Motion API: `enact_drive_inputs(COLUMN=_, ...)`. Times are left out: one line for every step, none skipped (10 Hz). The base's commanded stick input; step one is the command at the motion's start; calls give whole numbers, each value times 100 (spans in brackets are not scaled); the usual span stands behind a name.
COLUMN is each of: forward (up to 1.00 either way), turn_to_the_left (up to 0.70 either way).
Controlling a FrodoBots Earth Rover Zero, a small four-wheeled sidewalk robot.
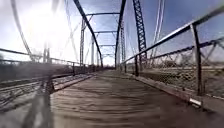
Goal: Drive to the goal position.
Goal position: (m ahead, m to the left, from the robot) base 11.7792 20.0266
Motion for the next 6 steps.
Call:
enact_drive_inputs(forward=100, turn_to_the_left=0)
enact_drive_inputs(forward=100, turn_to_the_left=0)
enact_drive_inputs(forward=100, turn_to_the_left=0)
enact_drive_inputs(forward=100, turn_to_the_left=0)
enact_drive_inputs(forward=100, turn_to_the_left=0)
enact_drive_inputs(forward=100, turn_to_the_left=0)
